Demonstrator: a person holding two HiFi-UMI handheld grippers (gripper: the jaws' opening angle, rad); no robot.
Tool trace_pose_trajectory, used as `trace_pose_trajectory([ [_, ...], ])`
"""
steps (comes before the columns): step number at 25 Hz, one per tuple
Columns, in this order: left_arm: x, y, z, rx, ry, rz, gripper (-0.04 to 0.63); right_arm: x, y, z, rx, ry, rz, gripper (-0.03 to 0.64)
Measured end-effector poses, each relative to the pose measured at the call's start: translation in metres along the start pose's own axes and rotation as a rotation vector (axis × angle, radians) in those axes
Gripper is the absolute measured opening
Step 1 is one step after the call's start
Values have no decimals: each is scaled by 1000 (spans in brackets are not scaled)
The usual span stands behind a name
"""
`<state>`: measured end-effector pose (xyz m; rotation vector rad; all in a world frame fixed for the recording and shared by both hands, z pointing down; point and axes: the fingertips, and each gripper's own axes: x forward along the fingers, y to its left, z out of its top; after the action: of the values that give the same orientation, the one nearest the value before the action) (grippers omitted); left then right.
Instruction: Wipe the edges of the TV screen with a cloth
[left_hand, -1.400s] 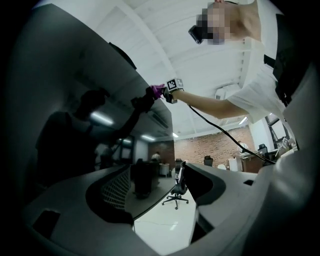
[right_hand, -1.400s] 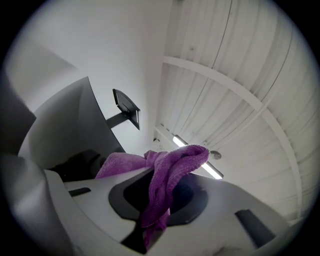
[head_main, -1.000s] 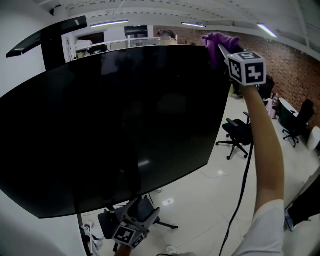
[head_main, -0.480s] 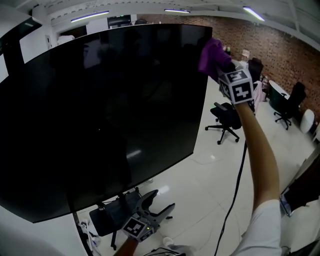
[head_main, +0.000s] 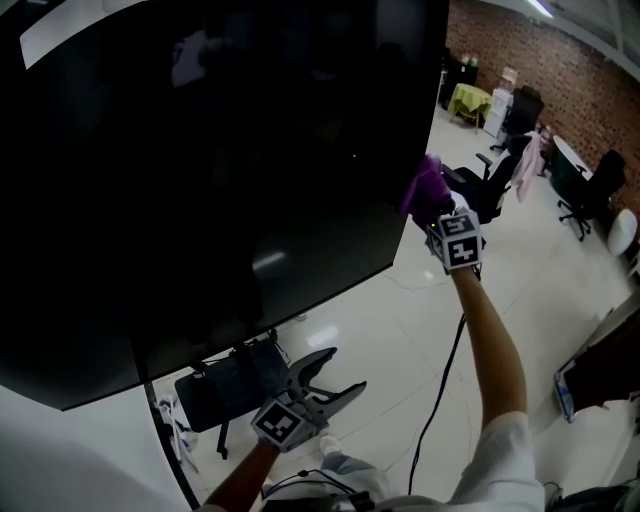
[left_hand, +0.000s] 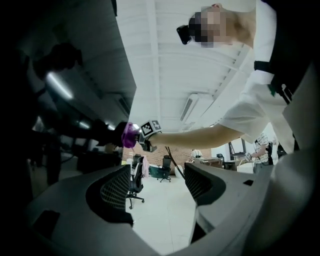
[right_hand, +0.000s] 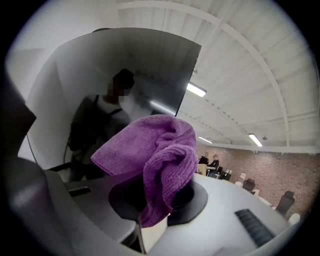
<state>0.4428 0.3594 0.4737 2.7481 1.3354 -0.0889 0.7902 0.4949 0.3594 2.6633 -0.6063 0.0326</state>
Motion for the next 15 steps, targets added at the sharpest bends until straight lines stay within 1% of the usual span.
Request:
trace_pose_trajectory([
  [3,2,2,-14,13,12,-14,325,14,30,-86,115,85,51,78],
  [6,5,10,-24,13,23,0,325,26,59,-163,193,187,59,77],
  [9,6,16,-30,17,34,11,325,30,87,-218,242,319,54,77],
  [11,3,19,-33,9,40,30,325,34,99,-262,315,401,66,77],
  [13,-2,25,-38,-7,41,60,325,35,110,-291,395,435,71,78],
  [15,-12,31,-43,-28,40,97,325,33,117,-298,457,425,49,78],
])
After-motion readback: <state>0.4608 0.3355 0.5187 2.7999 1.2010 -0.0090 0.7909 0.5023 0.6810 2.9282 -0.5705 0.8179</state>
